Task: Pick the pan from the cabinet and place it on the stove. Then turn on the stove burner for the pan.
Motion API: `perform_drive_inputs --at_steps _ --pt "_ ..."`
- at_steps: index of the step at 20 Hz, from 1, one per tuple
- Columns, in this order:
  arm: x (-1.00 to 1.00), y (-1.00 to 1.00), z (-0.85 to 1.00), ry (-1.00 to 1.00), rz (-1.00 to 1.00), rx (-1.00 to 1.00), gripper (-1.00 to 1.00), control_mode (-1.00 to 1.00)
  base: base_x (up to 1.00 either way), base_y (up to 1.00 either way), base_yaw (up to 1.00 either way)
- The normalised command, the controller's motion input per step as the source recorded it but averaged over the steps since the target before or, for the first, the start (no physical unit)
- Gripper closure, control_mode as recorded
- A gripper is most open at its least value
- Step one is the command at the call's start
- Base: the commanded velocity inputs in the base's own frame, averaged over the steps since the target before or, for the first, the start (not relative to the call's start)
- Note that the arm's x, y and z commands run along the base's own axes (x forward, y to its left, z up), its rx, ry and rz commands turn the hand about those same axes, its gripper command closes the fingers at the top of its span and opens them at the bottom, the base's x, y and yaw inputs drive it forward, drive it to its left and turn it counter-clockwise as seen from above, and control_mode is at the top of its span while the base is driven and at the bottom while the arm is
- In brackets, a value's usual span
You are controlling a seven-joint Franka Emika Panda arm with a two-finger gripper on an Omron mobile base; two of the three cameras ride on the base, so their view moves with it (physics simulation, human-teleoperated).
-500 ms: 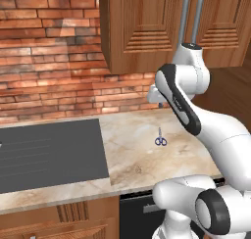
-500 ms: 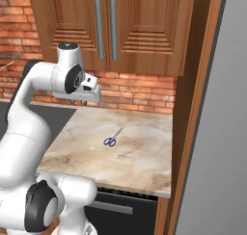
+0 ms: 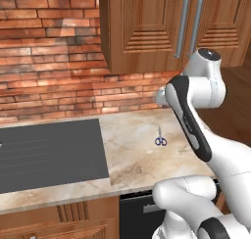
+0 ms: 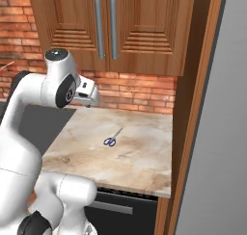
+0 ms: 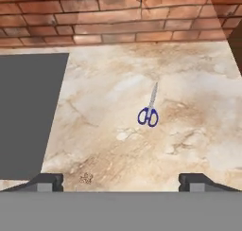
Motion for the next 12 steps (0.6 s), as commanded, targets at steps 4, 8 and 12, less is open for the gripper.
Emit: perform_drive_inputs --at_steps 4,8,12 --pt "-0.39 -0.44 0.01 -0.37 -0.11 0.02 -1.0 -1.0 0.0 0.0 0.0" --pt "-0.09 -0.43 0.25 -0.31 -0.08 0.01 -1.0 -1.0 0.0 0.0 0.0" --pt "0.0 -0.35 0.52 -0.24 -0.06 0.0 -1.0 -1.0 0.0 0.0 0.0"
